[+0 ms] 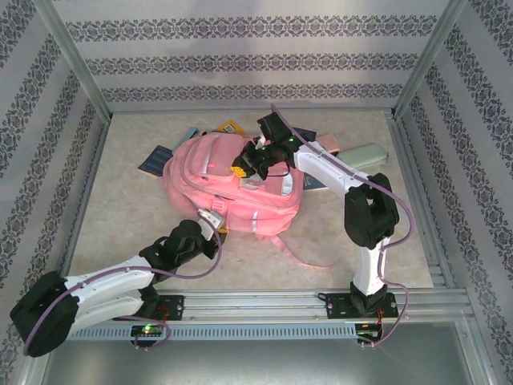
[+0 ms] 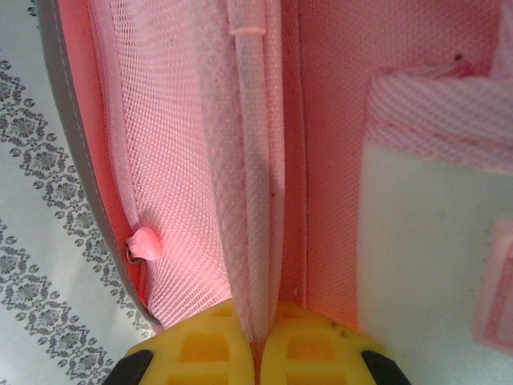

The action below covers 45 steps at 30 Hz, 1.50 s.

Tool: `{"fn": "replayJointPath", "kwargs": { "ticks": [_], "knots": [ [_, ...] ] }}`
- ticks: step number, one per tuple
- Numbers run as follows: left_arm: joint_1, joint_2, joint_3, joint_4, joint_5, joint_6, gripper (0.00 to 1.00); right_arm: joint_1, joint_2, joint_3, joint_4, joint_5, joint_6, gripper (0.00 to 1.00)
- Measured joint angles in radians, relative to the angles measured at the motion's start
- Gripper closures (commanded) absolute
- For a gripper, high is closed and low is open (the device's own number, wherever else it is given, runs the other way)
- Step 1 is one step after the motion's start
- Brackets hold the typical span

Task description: Pack books, pencil case, and school supplies into a backpack

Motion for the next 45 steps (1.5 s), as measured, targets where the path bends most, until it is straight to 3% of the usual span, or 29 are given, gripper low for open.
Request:
{"fn": "replayJointPath", "kwargs": {
  "ticks": [6,16,29,41,43,45],
  "knots": [
    [0.0,0.04,0.001,0.029,-0.037,-0.01,1.0,0.0,0.0,-0.006,0.014,0.0,0.003,1.0],
    [0.0,-0.014,0.002,0.023,-0.045,-0.016,1.0,-0.001,-0.002,-0.016,0.021,0.002,-0.026,1.0],
    [0.001,-0.2,0.0,-0.143,-0.131,-0.138,1.0,-0.001,-0.002,0.07,-0.16,0.053,-0.221,1.0],
    [0.021,-0.057,0.096,-0.274,-0.101,-0.21,1.0,0.0,0.01,0.171,-0.37,0.112,-0.401,1.0],
    [0.022,-0.013,0.131,-0.285,-0.055,-0.21,0.95,0.0,0.01,0.172,-0.377,0.112,-0.405,1.0],
    [0.021,0.028,0.156,-0.284,0.005,-0.208,0.82,-0.001,0.011,0.172,-0.379,0.111,-0.406,1.0]
  ]
}}
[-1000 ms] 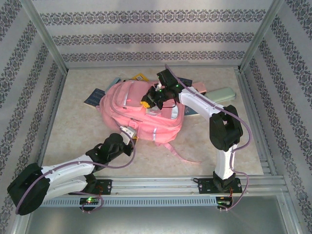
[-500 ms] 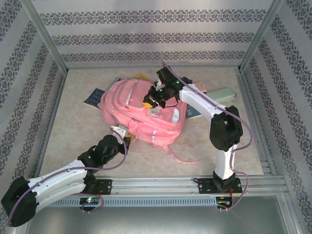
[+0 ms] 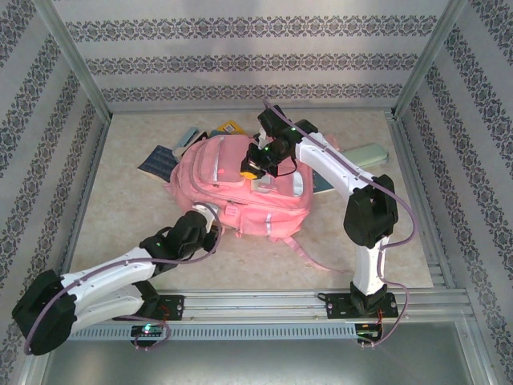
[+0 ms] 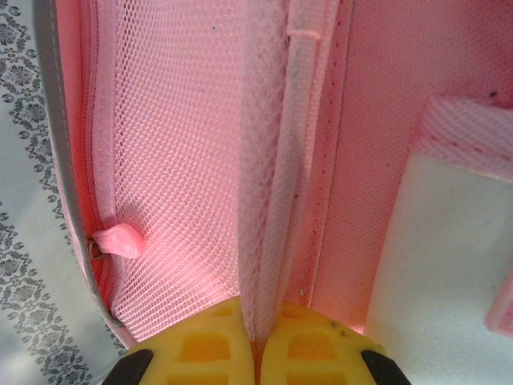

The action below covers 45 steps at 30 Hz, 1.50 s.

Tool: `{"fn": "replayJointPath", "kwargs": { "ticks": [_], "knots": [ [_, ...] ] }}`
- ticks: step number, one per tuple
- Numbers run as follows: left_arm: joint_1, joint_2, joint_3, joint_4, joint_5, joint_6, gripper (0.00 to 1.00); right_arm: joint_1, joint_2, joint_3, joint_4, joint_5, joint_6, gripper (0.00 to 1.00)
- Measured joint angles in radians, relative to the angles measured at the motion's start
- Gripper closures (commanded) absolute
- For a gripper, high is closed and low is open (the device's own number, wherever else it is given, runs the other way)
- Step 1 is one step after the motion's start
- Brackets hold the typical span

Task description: Pack books, pencil case, and school supplies into a backpack

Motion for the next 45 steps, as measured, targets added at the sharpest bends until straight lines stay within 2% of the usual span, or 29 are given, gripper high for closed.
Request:
{"fn": "replayJointPath", "kwargs": {
  "ticks": [3,5,11,16,22,25,30,37,45],
  "knots": [
    [-0.01,0.009,0.001,0.005,0.056,0.017,0.69,-0.005,0.0,0.0,0.001,-0.003,0.004,1.0],
    [-0.024,-0.006,-0.005,0.013,0.082,0.045,0.66,-0.006,0.0,0.0,0.004,-0.008,0.007,1.0],
    [-0.035,-0.032,-0.029,0.054,0.119,0.097,0.7,-0.013,0.0,-0.002,0.019,-0.023,0.032,1.0],
    [-0.041,0.026,-0.051,0.126,0.122,0.103,0.75,-0.013,0.0,-0.013,0.049,-0.034,0.061,1.0],
    [-0.042,0.102,-0.068,0.22,0.117,0.109,0.63,-0.013,0.0,-0.025,0.069,-0.042,0.084,1.0],
    [-0.042,0.116,-0.077,0.262,0.102,0.109,0.62,-0.013,0.0,-0.041,0.082,-0.048,0.092,1.0],
    [-0.042,0.153,-0.079,0.321,0.083,0.11,0.69,-0.013,0.0,-0.053,0.103,-0.053,0.098,1.0],
    [-0.043,0.191,-0.079,0.371,0.064,0.097,0.96,-0.013,0.0,-0.065,0.119,-0.054,0.113,1.0],
    [-0.048,0.098,-0.12,0.362,0.017,0.078,1.0,-0.013,-0.001,-0.084,0.148,-0.053,0.11,1.0]
  ]
}}
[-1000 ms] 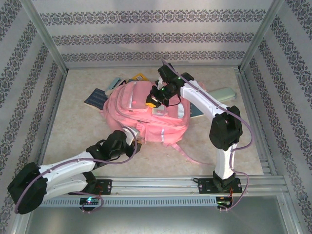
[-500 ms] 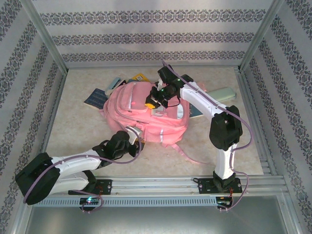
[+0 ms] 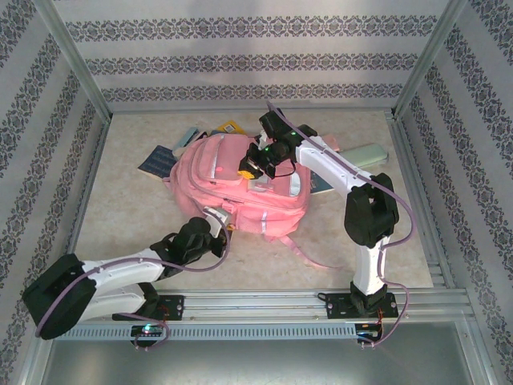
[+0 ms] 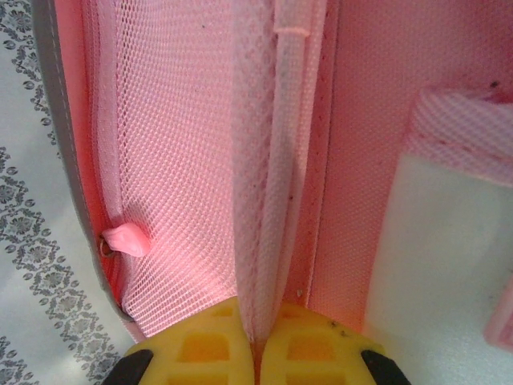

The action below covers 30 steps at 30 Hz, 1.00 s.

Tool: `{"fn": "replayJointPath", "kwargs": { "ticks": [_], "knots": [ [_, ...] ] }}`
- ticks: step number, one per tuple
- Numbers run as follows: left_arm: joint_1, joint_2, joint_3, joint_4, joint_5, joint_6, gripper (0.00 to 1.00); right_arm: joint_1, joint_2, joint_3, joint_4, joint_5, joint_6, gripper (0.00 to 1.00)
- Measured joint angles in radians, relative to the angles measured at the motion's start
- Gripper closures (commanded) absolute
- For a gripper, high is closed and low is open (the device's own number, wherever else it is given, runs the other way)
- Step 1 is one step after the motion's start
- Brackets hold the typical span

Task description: Pack books, pencil case, and school supplies into a backpack

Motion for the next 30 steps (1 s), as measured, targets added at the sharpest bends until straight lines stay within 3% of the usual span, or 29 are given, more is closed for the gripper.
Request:
{"fn": "replayJointPath", "kwargs": {
  "ticks": [7,13,14,16,18,24,30],
  "knots": [
    [0.0,-0.121,-0.039,-0.038,-0.073,-0.041,1.0,0.001,0.0,0.0,-0.025,0.019,-0.037,1.0],
    [0.0,-0.133,-0.04,-0.059,-0.09,-0.069,1.0,0.001,0.0,0.0,-0.043,0.027,-0.067,1.0],
    [0.0,-0.133,-0.04,-0.061,-0.088,-0.074,0.97,0.001,0.0,0.0,-0.046,0.027,-0.07,1.0],
    [0.0,-0.129,-0.04,-0.064,-0.069,-0.084,0.78,0.001,0.0,0.0,-0.048,0.028,-0.072,1.0],
    [0.0,-0.124,-0.04,-0.068,-0.047,-0.104,0.7,0.0,0.0,0.0,-0.045,0.028,-0.06,1.0],
    [0.0,-0.121,-0.04,-0.071,-0.016,-0.116,0.63,0.0,-0.023,-0.049,0.02,0.02,0.043,1.0],
    [0.0,-0.042,-0.04,-0.042,0.009,-0.109,0.63,0.0,-0.024,-0.062,0.06,0.011,0.106,1.0]
  ]
}}
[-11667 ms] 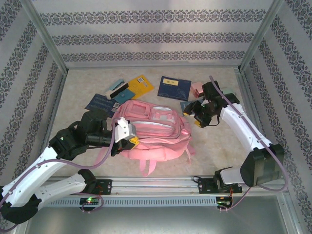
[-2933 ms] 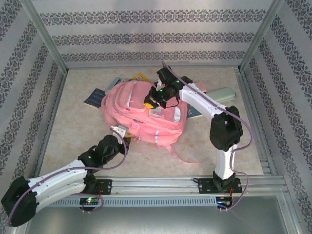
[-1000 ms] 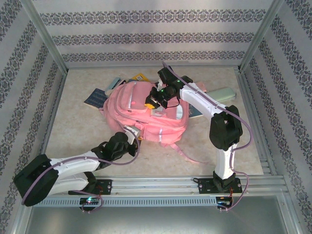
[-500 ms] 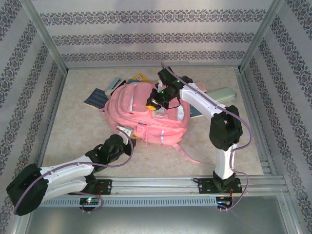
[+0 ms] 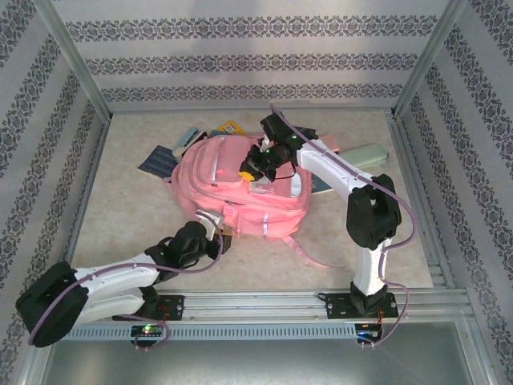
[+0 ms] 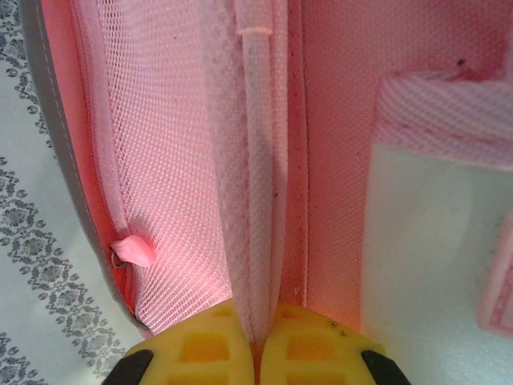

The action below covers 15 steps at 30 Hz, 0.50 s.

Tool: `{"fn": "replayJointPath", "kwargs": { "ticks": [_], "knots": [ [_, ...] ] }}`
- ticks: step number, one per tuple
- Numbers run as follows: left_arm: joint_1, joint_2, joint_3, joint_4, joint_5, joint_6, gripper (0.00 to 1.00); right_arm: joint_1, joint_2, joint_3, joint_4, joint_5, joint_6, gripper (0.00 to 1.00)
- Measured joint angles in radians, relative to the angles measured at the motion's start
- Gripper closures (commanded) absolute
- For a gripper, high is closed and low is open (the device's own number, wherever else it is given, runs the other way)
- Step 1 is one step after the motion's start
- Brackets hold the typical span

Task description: Pack books, pencil case, and school supplies into a backpack

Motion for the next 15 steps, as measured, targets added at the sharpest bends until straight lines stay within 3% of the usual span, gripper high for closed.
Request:
{"fn": "replayJointPath", "kwargs": {
  "ticks": [15],
  "knots": [
    [0.0,0.106,0.015,0.109,0.025,0.0,0.55,0.0,0.0,-0.042,0.05,-0.018,0.035,1.0]
  ]
}}
